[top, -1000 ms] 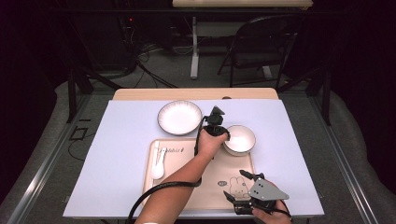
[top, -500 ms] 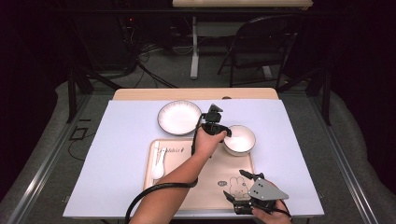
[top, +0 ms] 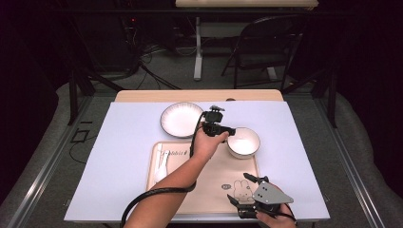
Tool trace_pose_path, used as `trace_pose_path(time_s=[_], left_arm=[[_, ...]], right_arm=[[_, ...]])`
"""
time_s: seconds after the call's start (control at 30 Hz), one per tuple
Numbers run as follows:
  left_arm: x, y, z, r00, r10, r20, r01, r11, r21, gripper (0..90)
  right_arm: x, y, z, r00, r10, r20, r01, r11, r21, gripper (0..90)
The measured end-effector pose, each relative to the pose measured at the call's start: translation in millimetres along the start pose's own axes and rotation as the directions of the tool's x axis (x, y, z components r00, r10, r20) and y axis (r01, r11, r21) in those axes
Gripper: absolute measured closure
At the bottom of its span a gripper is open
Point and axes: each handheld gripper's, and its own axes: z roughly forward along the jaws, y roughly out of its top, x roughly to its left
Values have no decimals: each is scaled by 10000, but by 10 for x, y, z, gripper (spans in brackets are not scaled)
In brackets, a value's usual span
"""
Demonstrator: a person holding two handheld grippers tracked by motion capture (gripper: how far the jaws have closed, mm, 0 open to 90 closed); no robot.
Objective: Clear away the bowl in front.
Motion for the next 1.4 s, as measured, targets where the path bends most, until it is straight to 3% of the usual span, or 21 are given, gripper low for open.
trace_pose_path(time_s=[0.17,0.43,0.57,0.77,1.1,1.13,1.4], left_arm=[[29,-1,-58,9998,80,-206,-81,9999,-80,336],[151,13,-187,9961,172,-868,-200,9993,-320,269],[212,23,-256,9949,-3,-1012,-28,9995,-304,275],[313,47,-375,9906,28,-1367,-76,9994,-348,282],[542,54,-535,9835,-366,-1770,290,9985,-456,282],[716,49,-629,9772,-800,-1968,684,9955,-651,282],[716,49,-629,9772,-800,-1968,684,9955,-651,282]], right_arm=[[0,0,-4,10000,-1,12,1,10000,16,143],[-4,-2,-3,10000,27,17,-27,10000,3,142],[-4,-2,-4,10000,37,30,-37,10000,0,142],[-2,-2,-2,10000,20,20,-20,10000,10,142],[-3,-2,-1,10000,35,37,-35,10000,16,142],[-3,-2,-1,10000,39,40,-39,10000,15,142],[-1,-2,0,10000,27,42,-27,10000,32,142]])
